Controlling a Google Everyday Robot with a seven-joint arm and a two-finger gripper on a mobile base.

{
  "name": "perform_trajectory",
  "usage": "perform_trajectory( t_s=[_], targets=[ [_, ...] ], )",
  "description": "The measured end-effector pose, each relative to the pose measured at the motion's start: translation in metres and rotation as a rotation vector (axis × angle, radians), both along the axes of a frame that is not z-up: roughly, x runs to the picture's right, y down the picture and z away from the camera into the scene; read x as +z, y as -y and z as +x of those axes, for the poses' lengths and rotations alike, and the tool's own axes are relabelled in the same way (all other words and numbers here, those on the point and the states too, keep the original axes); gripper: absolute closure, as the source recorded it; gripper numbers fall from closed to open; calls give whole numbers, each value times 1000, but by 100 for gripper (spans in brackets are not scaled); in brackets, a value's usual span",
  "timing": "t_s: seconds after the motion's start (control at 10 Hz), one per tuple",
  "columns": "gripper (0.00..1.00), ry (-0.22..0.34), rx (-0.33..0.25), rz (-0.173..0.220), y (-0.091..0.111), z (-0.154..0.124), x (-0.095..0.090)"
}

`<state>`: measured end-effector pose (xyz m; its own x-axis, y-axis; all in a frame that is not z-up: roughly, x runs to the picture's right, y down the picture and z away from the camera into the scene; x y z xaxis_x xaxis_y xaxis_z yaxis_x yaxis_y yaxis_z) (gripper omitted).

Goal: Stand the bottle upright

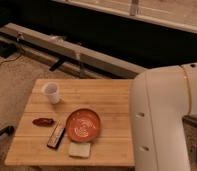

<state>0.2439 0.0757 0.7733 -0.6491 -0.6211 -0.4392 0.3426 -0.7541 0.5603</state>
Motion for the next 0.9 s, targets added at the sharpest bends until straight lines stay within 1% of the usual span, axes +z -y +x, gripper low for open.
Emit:
perform_trajectory(
  t_s=[0.1, 0.4, 0.9],
  targets=[
    [100, 14, 27, 17, -1, 2, 0],
    [100, 48, 75, 43, -3, 1, 3],
    [100, 113, 136, 99, 5, -5, 7]
  ],
)
